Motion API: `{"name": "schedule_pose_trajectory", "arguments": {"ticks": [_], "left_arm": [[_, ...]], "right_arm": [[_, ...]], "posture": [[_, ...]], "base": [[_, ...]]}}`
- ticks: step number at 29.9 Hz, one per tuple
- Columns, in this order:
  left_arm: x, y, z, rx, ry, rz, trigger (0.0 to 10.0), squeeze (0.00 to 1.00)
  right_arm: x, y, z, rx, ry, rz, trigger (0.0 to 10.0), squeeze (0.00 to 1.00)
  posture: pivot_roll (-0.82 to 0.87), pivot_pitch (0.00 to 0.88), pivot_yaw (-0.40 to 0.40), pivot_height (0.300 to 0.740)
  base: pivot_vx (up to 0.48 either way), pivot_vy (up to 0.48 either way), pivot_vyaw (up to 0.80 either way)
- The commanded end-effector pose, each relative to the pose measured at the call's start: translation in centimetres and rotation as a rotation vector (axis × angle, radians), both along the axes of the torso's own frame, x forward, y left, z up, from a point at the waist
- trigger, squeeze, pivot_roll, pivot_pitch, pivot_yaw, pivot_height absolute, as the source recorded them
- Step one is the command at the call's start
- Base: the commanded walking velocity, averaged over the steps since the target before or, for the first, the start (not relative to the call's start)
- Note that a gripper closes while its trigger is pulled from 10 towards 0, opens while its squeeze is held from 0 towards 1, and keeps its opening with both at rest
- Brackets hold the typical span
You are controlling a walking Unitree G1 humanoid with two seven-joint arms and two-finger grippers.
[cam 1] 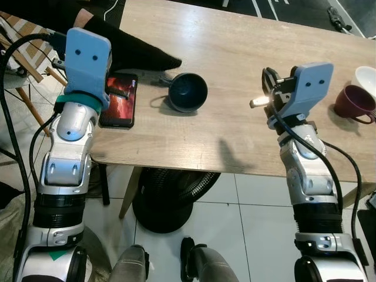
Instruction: Setting the table
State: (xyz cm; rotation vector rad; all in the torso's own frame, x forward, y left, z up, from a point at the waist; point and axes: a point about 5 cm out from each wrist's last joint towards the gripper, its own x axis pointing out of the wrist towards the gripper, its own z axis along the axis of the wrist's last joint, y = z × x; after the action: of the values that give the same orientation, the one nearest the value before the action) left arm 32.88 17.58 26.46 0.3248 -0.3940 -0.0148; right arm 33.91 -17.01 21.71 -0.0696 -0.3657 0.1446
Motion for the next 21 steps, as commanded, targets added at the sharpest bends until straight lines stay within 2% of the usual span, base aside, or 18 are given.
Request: {"name": "schedule_pose_trajectory", "arguments": {"ticks": [1,7,21], "left_arm": [[-0.1,-0.3,0.0,0.004,0.002,-0.018,10.0,0.00],[0.2,-0.7,0.7,0.012,-0.015,-0.027,10.0,0.00],[-0.3,0.0,1.9,0.023,-0.056,0.005,10.0,0.00]], "right_arm": [[0.0,-0.3,-0.2,0.006,0.004,-0.011,10.0,0.00],[-0.1,-1.0,-0.6,0.009,0.012,-0.028,10.0,0.00],[0.2,0.1,-0.9,0.022,0.018,0.001,10.0,0.00]], "posture": [[0.16,0.105,-0.122,0.740],[0.19,0.108,-0.125,0.740],[0.22,0.123,-0.117,0.740]], "base": [[0.000,0.000,0.00],[0.000,0.000,0.00],[0.000,0.000,0.00]]}}
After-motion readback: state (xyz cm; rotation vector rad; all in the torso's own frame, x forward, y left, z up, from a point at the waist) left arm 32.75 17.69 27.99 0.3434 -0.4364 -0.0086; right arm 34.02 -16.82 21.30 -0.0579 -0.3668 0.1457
